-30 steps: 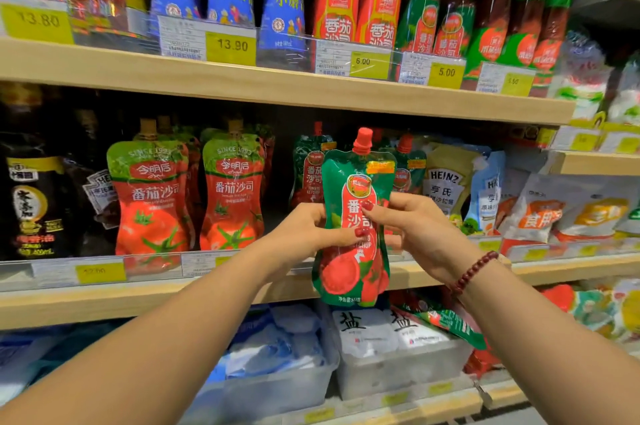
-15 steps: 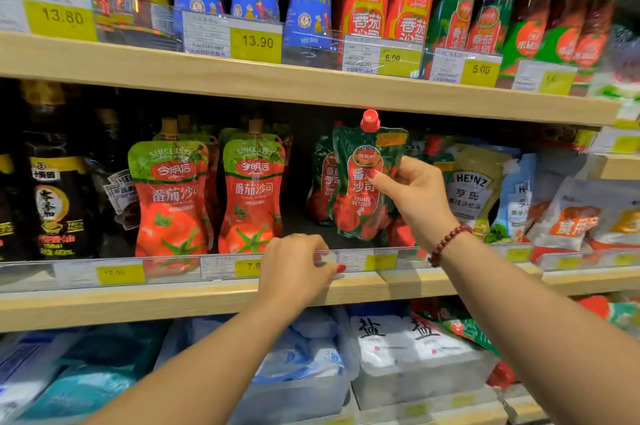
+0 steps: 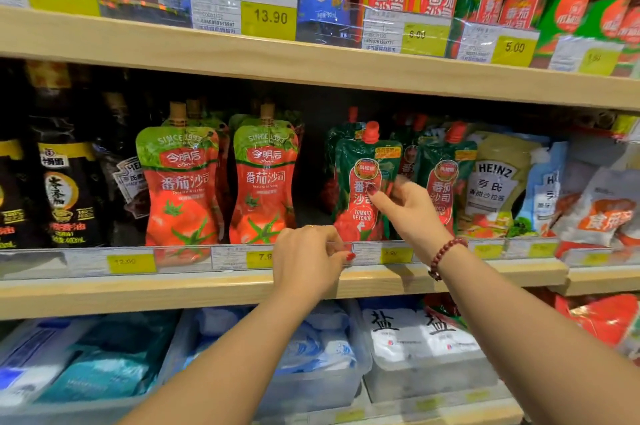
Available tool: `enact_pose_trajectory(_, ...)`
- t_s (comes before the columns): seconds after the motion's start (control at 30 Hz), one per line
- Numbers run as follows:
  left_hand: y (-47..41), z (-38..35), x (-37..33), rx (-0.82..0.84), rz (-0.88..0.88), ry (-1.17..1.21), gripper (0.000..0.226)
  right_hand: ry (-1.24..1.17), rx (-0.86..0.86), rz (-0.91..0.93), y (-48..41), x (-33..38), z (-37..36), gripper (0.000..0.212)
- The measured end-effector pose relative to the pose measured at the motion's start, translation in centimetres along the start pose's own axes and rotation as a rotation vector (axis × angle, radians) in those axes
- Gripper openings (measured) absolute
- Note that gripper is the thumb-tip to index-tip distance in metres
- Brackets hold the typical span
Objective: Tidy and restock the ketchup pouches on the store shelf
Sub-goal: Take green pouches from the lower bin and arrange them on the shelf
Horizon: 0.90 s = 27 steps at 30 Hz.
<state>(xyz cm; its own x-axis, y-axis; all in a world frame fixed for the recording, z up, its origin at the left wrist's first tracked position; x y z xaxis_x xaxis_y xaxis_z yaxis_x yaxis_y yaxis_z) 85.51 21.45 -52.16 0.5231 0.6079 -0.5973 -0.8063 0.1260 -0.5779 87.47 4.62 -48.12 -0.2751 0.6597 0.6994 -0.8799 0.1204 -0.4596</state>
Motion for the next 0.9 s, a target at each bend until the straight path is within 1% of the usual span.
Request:
enact_pose_trajectory(0.07, -0.5, 0.5, -0.1, 0.003, 0.081, 0.12, 0.022, 0.013, 0.025, 0.011, 0.6, -0.6, -0.1, 0.019)
enact_pose_trajectory(0.1, -0.9, 0.8, -0.3, -0.016, 0.092, 0.17, 0.027, 0.02, 0.033, 0.02, 1.0, -0.9, -0.1, 0.025)
enact_pose_trajectory(0.17, -1.7, 1.1, -0.9, -0.058, 0.085, 0.211, 0.049, 0.069, -0.01, 0.068, 1.8, -1.6, 0.3, 0.035)
enact_pose_trajectory(0.2, -2.3, 1.0, -1.2, -0.049, 0.098, 0.207, 0.062, 0.11, -0.06, 0.095, 2.2, -1.9, 0.6, 0.035)
enact_pose_trajectory(0.27, -3.3, 0.2, -1.6, 0.035, 0.166, 0.202, 0.082, 0.202, -0.156, 0.14, 3.3, -2.6, 1.2, 0.03)
enact_pose_trajectory(0.33, -3.9, -0.7, -1.5, 0.124, 0.253, 0.226, 0.089, 0.3, -0.189, 0.183, 4.4, -3.2, 1.5, 0.024)
enact_pose_trajectory(0.4, -4.1, -1.4, -1.2, 0.163, 0.309, 0.218, 0.088, 0.383, -0.188, 0.239, 5.2, -3.9, 1.5, 0.021)
enact_pose_trajectory(0.47, -4.4, -1.6, -0.9, 0.153, 0.32, 0.188, 0.085, 0.4, -0.208, 0.289, 5.6, -4.1, 1.2, 0.021)
enact_pose_trajectory(0.63, -6.1, -2.2, -0.6, 0.138, 0.327, 0.263, 0.066, 0.348, -0.286, 0.267, 5.5, -4.3, 0.7, 0.023)
enact_pose_trajectory(0.77, -8.0, -3.4, 0.1, 0.139, 0.417, 0.249, 0.073, 0.371, -0.31, 0.314, 5.6, -4.5, 0.4, 0.023)
enact_pose_trajectory(0.9, -9.2, -4.3, 0.7, 0.136, 0.419, 0.209, 0.075, 0.373, -0.34, 0.323, 5.6, -5.0, 0.2, 0.023)
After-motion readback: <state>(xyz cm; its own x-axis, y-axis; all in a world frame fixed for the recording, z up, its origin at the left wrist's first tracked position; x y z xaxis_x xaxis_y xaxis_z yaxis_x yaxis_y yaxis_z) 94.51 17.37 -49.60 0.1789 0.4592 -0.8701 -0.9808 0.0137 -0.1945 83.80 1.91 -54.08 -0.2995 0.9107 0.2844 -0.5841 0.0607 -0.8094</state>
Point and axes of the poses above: each hand's wrist, its own y-axis away from the middle knuckle, its own z-axis out of the back of the hand, x = y × z, the point moved 4 cm from there along -y, towards the middle knuckle, and after that the axes turned 13 degrees about y, right-handed, at the moved point
